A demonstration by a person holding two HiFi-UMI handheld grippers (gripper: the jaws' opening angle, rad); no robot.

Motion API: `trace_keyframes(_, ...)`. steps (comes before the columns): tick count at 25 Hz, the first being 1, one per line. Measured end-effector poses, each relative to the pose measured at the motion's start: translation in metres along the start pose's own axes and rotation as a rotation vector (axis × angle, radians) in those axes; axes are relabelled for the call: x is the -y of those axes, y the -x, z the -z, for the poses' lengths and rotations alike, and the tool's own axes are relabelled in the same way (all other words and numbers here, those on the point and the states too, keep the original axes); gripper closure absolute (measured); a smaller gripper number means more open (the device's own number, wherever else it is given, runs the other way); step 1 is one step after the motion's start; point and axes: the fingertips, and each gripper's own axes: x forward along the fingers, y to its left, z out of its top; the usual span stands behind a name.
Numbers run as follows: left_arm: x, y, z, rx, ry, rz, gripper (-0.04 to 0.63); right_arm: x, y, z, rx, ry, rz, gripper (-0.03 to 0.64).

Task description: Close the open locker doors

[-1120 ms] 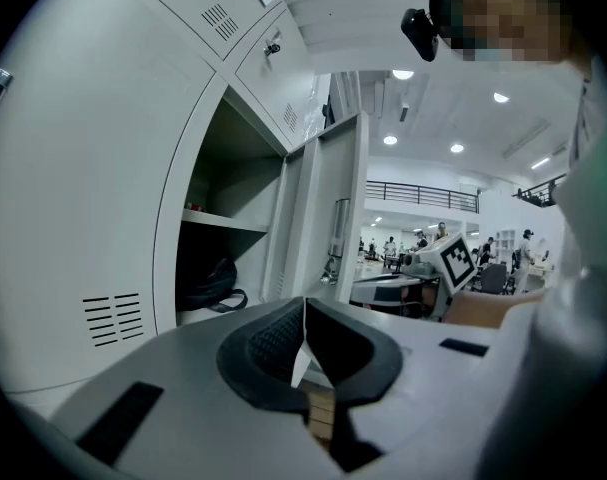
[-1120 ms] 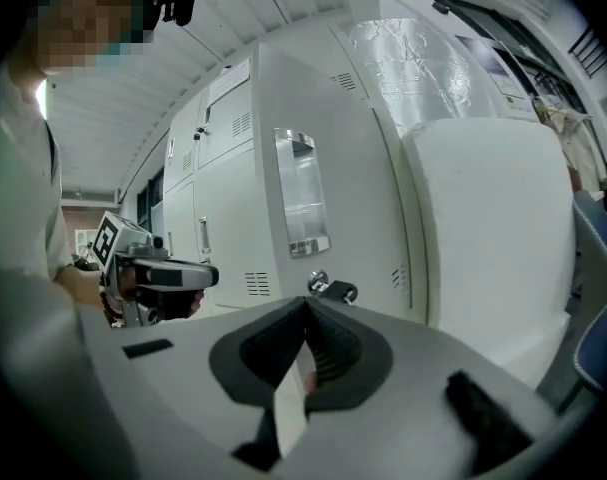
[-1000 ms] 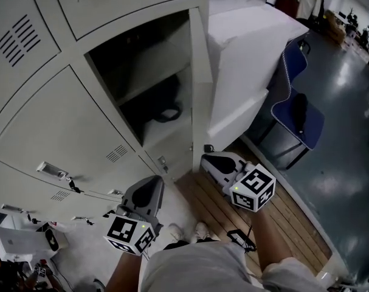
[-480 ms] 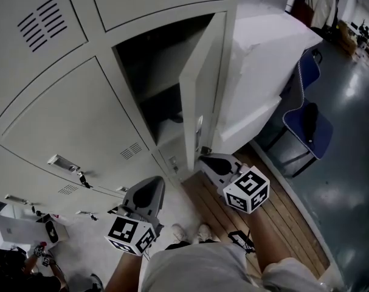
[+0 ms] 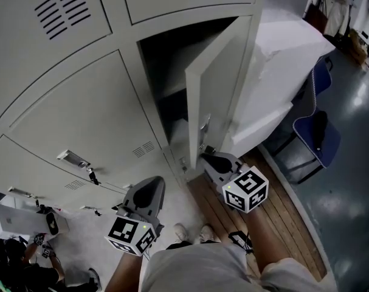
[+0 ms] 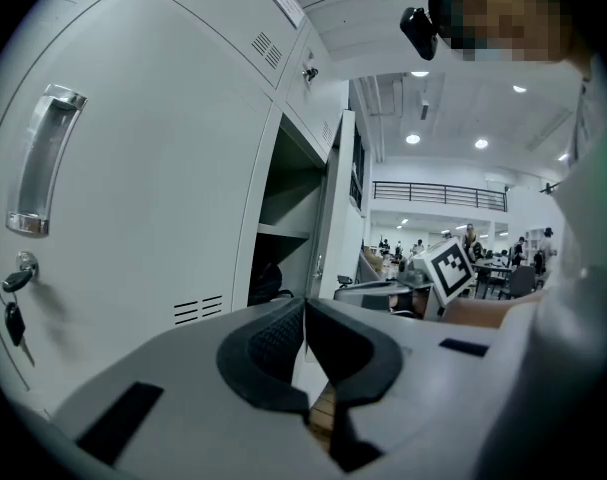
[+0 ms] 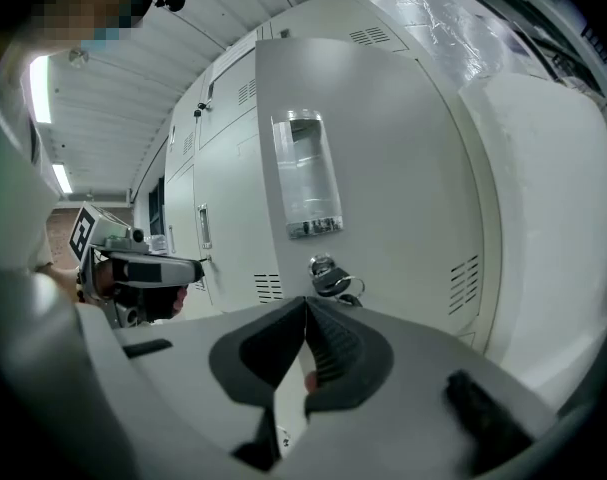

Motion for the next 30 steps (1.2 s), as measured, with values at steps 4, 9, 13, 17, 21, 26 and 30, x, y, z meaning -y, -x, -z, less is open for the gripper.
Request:
trace_keyframes(4,-0.009,0.005,-0.002,0.006,0.001,-0.019,0.574,0.000,-0.011,-0.003,0.004,-0.001,0.002,0.589)
trace_keyframes(9,-0.018,0.011,-0.002,0.010,0.000,-0.036,0.574,-0.001,-0.025,-0.005,0.008,-0.003,0.000,0.589)
trace_keyframes(13,-0.027,0.017,-0.001,0.013,0.005,-0.055,0.574,-0.002,-0.036,-0.008,0.014,-0.005,0.003,0.589)
trace_keyframes(17,-0.036,0.022,-0.001,0.015,0.011,-0.076,0.575,-0.002,-0.047,-0.011,0.016,-0.006,0.004,0.589)
trace_keyframes(21,-0.045,0.027,0.000,0.018,0.016,-0.097,0.574,0.000,-0.060,-0.015,0.015,0.007,0.003,0.589)
trace_keyframes(26,-0.055,0.031,0.002,0.017,0.023,-0.114,0.574,0.004,-0.071,-0.018,0.019,0.000,0.014,0.589)
trace_keyframes(30,-0.061,0.033,0.002,0.020,0.029,-0.127,0.575,0.004,-0.080,-0.019,0.014,-0.002,0.012,0.589)
